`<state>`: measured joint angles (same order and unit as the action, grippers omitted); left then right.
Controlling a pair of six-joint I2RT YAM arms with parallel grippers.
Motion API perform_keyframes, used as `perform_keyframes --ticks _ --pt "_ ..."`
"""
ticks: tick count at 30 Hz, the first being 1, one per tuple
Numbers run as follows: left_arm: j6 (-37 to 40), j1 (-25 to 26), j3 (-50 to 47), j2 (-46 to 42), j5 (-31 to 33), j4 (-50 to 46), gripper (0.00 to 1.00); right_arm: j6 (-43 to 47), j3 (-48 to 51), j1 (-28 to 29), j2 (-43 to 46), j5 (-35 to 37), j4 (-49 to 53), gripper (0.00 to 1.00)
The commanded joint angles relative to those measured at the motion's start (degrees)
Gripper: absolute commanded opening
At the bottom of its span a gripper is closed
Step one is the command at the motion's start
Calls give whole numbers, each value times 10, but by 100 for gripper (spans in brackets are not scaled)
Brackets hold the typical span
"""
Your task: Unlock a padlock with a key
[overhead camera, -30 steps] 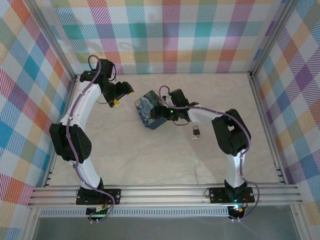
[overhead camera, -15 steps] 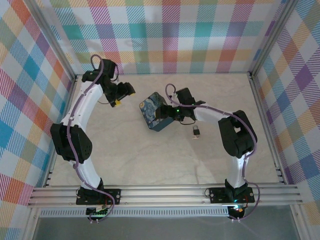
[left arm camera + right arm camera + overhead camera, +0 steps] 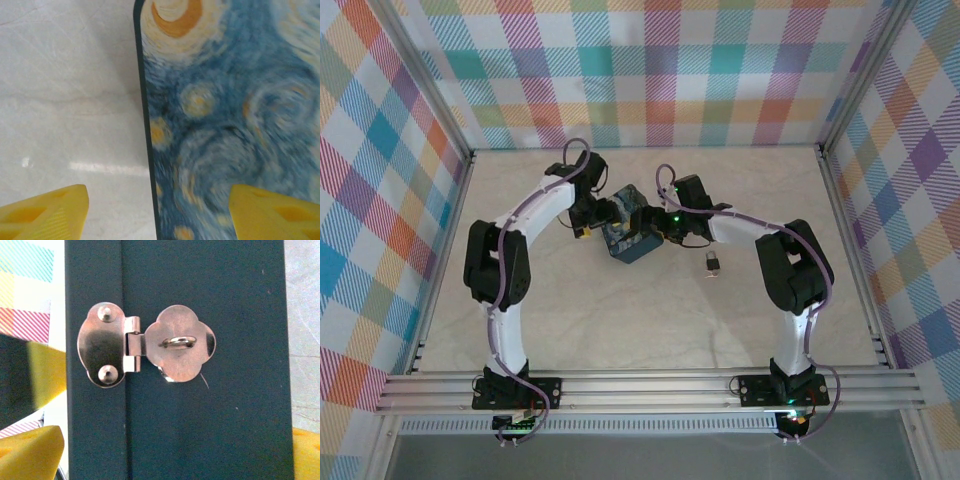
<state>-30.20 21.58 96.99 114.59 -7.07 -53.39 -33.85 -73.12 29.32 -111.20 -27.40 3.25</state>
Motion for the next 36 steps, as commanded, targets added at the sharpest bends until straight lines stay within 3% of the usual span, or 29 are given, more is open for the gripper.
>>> perform_keyframes --ticks 1,7,14,19,21,23,24,27,31,34,36 --pt "-1 7 10 8 15 19 74 15 -2 -3 11 9 24 100" --pt "-1 7 1 27 20 24 74 57 -5 -11 14 44 87 100" --pt "0 7 3 35 20 19 74 59 12 -27 24 50 92 100" --pt "14 7 16 -11 0 24 75 75 29 -33 72 60 96 100" --pt "33 6 26 -36 15 28 80 90 35 -41 99 76 107 100" --pt "54 3 27 -65 63 36 100 113 53 -55 135 114 118 100" --pt "62 0 21 -78 87 42 100 124 64 -61 153 136 120 100" --pt "96 -24 -38 -124 157 88 100 165 123 -103 220 211 100 100" --pt "177 -82 -230 -223 259 262 100 249 242 -160 309 322 2 100" --pt "311 -106 -392 -285 286 451 100 281 287 -208 324 355 -22 100" --pt "340 -125 -442 -281 288 501 100 303 318 -222 322 366 -62 100"
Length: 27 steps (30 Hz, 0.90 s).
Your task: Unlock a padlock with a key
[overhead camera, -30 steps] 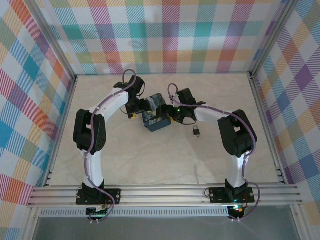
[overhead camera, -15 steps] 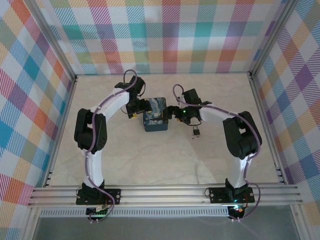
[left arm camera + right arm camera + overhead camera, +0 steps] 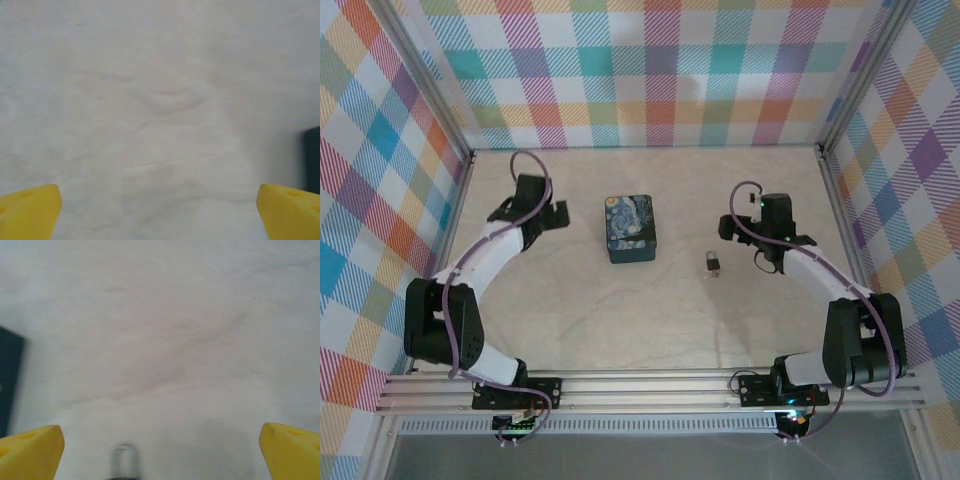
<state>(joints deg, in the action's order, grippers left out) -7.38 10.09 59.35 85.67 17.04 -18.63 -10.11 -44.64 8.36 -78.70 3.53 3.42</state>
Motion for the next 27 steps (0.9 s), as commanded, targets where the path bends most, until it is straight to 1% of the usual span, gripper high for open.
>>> perform_keyframes --ticks 1,2,4,5,6,7,8,10,11,12,13,14,15,16,17,18,19,20,27 --pt "102 -22 -80 15 35 167 100 68 52 -19 -4 52 -99 100" --pt "95 -32 -99 21 17 191 100 61 68 -29 -6 40 -138 100" --pt "94 -34 -136 29 10 247 100 49 96 -45 -13 15 -202 100" --pt "99 -34 -159 29 -1 282 100 60 107 -49 -18 8 -233 100" --pt "103 -34 -181 28 -8 320 100 71 118 -50 -24 17 -258 100" --pt "105 -34 -206 26 -15 365 100 87 136 -52 -31 19 -303 100" --pt "99 -40 -227 26 -34 401 100 96 156 -55 -40 17 -357 100" --pt "88 -50 -250 22 -76 458 100 91 173 -67 -60 3 -413 100" --pt "99 -51 -264 28 -104 483 100 88 185 -70 -76 -3 -447 100" --pt "107 -50 -280 36 -115 526 100 89 198 -73 -83 -15 -481 100" --pt "105 -52 -286 26 -125 517 100 90 215 -74 -93 -16 -514 100" --pt "108 -53 -304 25 -134 552 100 87 229 -75 -99 -11 -558 100" --pt "107 -54 -320 23 -137 576 100 90 227 -76 -87 -18 -533 100" --pt "105 -55 -335 29 -137 608 100 94 228 -75 -95 -25 -547 100" --pt "102 -56 -354 45 -129 662 100 96 224 -76 -94 -29 -542 100" --pt "99 -59 -348 40 -134 639 100 96 218 -75 -91 -32 -521 100" --pt "100 -61 -347 40 -138 634 100 98 216 -76 -95 -35 -526 100" --pt "100 -61 -350 42 -136 646 100 98 214 -76 -92 -37 -516 100" --pt "99 -61 -350 39 -135 642 100 96 213 -76 -93 -34 -514 100"
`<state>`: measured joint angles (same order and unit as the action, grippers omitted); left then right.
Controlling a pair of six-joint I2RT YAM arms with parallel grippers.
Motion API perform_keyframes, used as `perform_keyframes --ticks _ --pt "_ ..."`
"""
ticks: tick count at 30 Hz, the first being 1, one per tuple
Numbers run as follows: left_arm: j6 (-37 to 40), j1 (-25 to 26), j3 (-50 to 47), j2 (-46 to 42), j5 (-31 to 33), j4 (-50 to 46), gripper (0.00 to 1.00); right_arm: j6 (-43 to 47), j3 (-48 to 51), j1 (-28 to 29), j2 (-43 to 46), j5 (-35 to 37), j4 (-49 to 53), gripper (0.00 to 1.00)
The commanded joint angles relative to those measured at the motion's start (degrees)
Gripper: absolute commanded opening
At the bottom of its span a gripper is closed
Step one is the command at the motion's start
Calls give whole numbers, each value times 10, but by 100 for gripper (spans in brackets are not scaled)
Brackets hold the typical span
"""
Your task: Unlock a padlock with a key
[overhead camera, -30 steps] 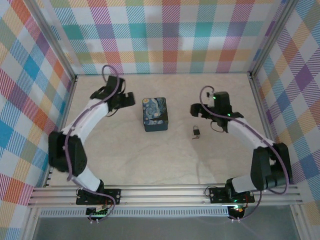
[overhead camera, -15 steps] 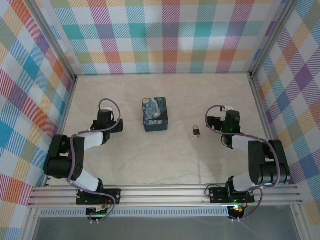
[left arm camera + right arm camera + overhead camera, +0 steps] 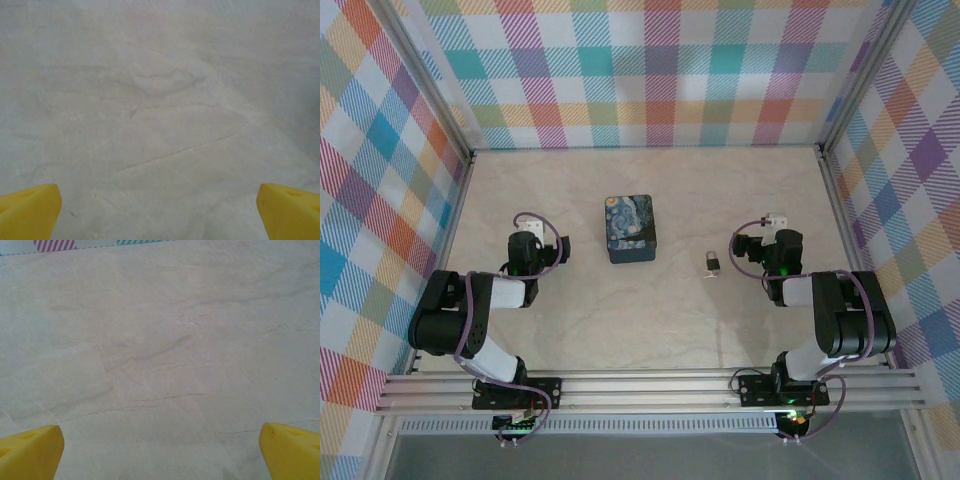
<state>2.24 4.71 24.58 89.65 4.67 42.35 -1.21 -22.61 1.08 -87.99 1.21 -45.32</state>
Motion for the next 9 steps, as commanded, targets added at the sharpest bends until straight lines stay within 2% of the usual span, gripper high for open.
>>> perform_keyframes --ticks 1,9 --pt "3 -7 -2 -1 -11 33 100 7 -8 -3 0 -11 -26 100" --pt "2 -8 -1 0 -13 31 100 6 -9 -3 -1 -11 -26 100"
